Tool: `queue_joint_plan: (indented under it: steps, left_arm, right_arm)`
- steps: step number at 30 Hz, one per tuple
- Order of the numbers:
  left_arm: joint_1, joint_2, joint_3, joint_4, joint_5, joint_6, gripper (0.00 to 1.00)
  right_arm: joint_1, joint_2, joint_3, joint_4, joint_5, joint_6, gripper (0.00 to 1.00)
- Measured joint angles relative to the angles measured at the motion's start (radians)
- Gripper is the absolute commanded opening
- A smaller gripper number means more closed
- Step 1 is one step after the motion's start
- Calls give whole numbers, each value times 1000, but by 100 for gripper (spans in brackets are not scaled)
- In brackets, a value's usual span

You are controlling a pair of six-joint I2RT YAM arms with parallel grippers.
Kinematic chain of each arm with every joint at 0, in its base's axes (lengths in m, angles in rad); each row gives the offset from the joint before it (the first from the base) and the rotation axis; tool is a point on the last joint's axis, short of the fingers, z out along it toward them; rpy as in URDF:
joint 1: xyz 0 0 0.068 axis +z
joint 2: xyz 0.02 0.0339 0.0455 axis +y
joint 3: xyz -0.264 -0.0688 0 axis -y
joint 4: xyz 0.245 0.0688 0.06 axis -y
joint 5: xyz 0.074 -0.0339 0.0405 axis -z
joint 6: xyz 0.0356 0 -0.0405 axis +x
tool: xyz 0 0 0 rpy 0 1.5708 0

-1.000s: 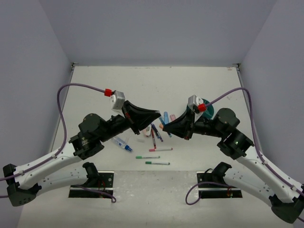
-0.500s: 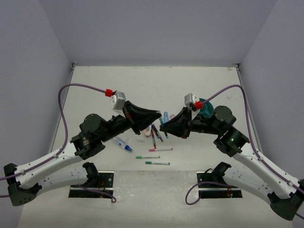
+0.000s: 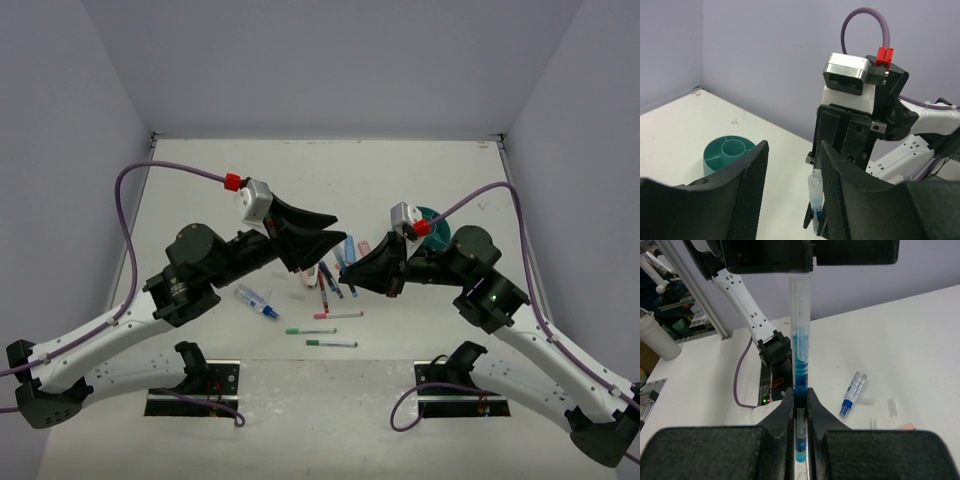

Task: Sort the stationery into containers
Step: Close the pen cap on the pen.

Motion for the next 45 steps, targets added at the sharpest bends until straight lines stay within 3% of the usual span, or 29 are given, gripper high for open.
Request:
queue_joint_plan:
  steps: [6,10,12,23,31,35,39,45]
  left_arm:
    - [2,15,6,3,126,9,35]
    - [2,36,-3,9,191,8,3]
    - [2,42,-9,13,207,3,0]
    - [3,34,-79,138,225,-33,0]
    - [16,47,-258,552,140,-159,0]
    - [2,68,-296,674,68,-188,0]
    - [-12,59,-286,622,17,-181,0]
    - [-31,74,-141,289,-23,-80,5]
  right_arm:
    - [0,-17,0,-7,0,-2,0]
    - [0,-26,0,-11,2,-4,0]
    - [-1,-29,0,-20,9,-9,0]
    - [2,-53,1,-35,45,16,0]
    - [-11,83,167,-137,11,68,0]
    - [-70,119,203,-141,-74,120,0]
    - [-87,118,184,-124,-96,126,0]
    - [-86,101,59,-7,-66,107,0]
